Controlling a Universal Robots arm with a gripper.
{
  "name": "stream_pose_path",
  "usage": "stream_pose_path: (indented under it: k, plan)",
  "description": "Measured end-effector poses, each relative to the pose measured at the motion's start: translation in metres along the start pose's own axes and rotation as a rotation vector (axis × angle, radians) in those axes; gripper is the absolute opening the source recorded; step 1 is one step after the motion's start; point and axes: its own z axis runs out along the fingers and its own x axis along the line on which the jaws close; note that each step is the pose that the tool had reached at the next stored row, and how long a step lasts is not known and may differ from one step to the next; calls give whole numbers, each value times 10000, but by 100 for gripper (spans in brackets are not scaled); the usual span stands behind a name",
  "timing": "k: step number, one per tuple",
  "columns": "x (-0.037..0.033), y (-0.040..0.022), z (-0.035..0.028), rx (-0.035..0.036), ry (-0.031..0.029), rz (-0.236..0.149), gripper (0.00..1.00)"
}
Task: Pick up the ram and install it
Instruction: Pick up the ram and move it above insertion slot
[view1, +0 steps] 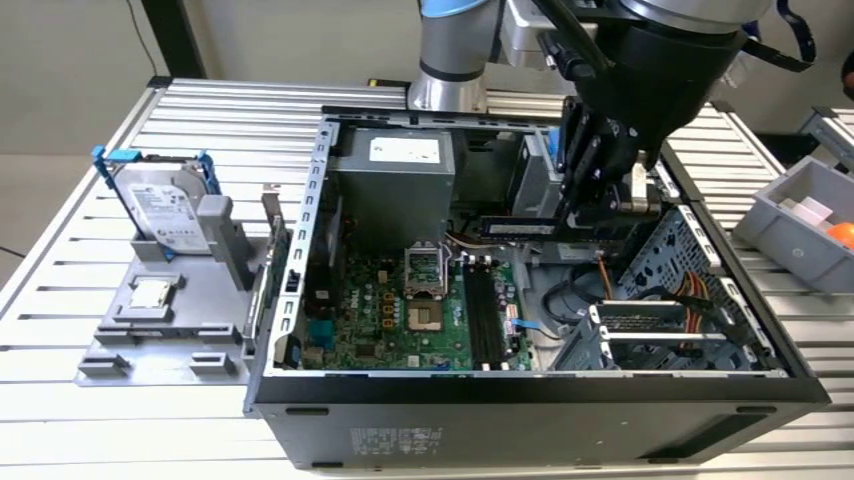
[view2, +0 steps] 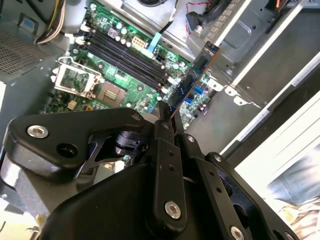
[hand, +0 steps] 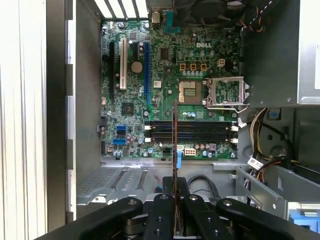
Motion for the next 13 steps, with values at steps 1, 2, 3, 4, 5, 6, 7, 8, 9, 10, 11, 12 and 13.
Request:
stream_pose_path:
  k: [1, 2, 3, 4, 5, 6, 7, 8, 9, 10, 11, 12, 13]
  plan:
    - [-20, 1, 0, 0, 0, 0, 0]
    - [-36, 1, 0, 0, 0, 0, 0]
    - [-52, 1, 0, 0, 1, -1, 0]
    - [-68, 2, 0, -1, 1, -1, 0]
    - [-83, 2, 0, -1, 1, 0, 0]
    - [-98, 3, 0, 0, 1, 0, 0]
    - [-107, 2, 0, 0, 2, 0, 0]
    - [-110, 2, 0, 0, 1, -2, 0]
    - [-113, 2, 0, 0, 1, -2, 0]
    - [-117, 3, 0, 0, 1, 0, 0]
    - [-127, 4, 0, 0, 1, 1, 0]
    - [-143, 5, 1, 0, -1, 2, 0]
    - [-163, 5, 0, 0, 1, 1, 0]
